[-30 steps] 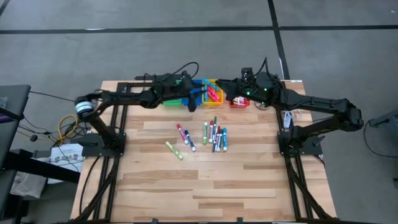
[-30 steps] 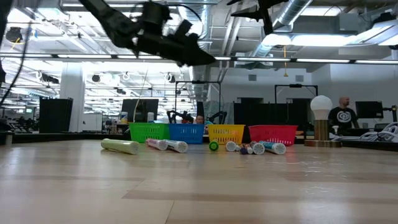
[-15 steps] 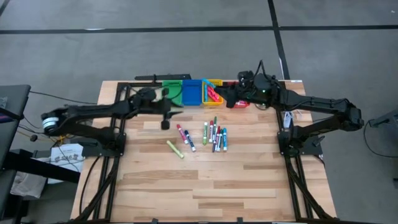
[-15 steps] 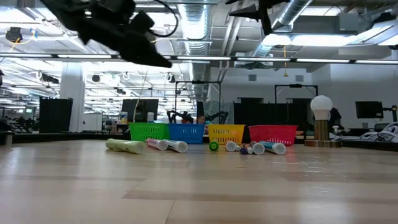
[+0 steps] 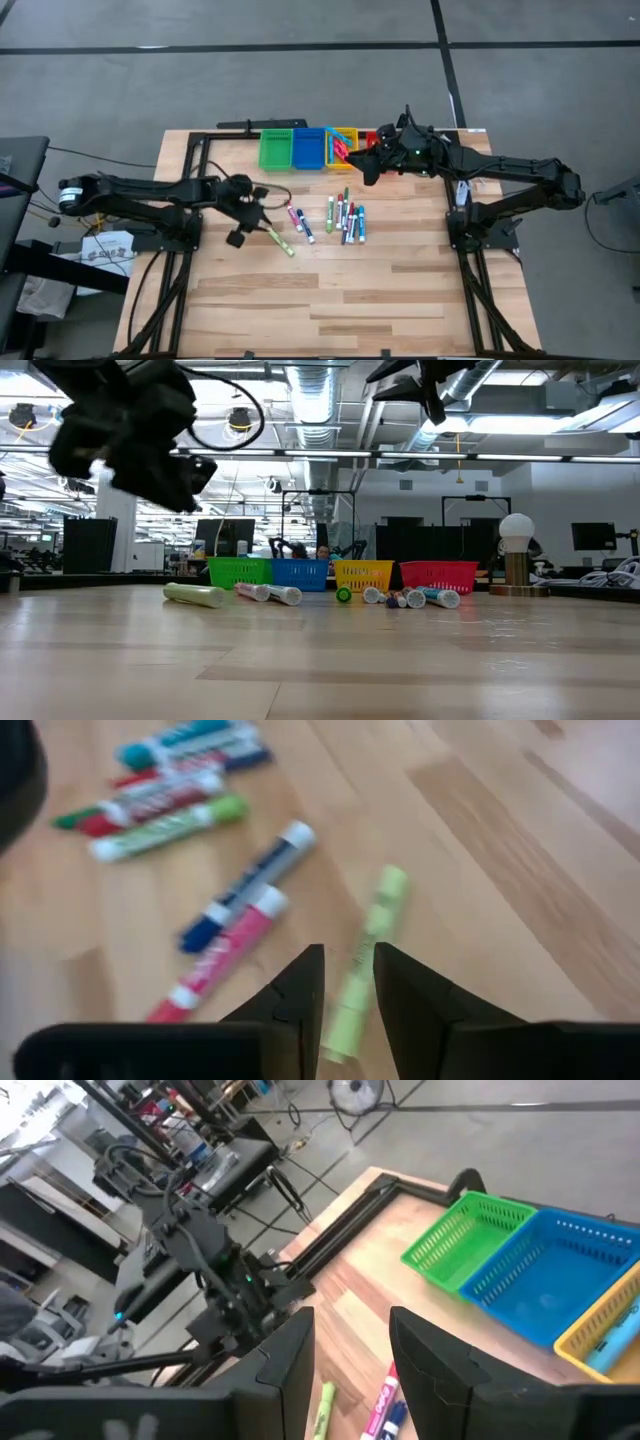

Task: Pick & Place Markers
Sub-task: Put the light green highlighter into the yellow basket

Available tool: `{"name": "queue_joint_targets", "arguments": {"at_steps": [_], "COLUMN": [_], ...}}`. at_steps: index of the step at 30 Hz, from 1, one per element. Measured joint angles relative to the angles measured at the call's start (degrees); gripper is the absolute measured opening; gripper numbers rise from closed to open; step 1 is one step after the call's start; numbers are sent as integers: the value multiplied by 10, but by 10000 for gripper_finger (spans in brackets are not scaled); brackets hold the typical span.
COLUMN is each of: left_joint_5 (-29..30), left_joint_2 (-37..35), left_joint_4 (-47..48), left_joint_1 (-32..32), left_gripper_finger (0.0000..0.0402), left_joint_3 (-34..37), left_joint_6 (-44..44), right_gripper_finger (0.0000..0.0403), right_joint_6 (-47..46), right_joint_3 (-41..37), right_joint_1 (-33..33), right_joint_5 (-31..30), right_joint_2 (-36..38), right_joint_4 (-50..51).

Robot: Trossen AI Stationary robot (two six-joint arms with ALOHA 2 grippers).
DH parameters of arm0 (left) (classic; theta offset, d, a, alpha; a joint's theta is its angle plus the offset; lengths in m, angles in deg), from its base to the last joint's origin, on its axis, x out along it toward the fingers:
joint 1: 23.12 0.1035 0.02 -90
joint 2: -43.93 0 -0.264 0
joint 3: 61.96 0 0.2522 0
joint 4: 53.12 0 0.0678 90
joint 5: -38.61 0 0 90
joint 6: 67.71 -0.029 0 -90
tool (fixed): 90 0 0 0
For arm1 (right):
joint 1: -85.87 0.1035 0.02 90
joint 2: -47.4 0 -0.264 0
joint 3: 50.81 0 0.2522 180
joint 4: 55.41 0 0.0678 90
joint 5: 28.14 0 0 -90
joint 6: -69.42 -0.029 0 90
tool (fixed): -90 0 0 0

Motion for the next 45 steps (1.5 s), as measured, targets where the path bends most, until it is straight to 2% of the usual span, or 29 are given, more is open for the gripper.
{"name": "queue_joint_targets", "arguments": {"at_steps": [6,13,20,29,37,45], "left_joint_5": [28,54,52,50,16,9], "left_joint_2": [45,109,170,213,252,261], "left_joint_4": [-10,-80,-88,-108,-123,-133], "left_joint_1": [-36,-41,-41,-41,-41,-41], "left_gripper_finger": [90,90,90,90,90,90], "left_joint_3": [15,15,15,14,12,12], "left_joint_6": [-53,-63,-77,-78,-75,-75], "right_gripper_finger": [123,123,123,123,123,123], "right_joint_6": [-1,-1,-1,-1,0,0], "right_joint_3": [0,0,0,0,0,0], "right_joint_1": [18,41,58,60,60,60], "right_joint_5": [-1,-1,-2,-4,-6,-6], "right_joint_2": [0,0,0,0,0,0], "right_joint_4": [2,2,2,2,6,28]}}
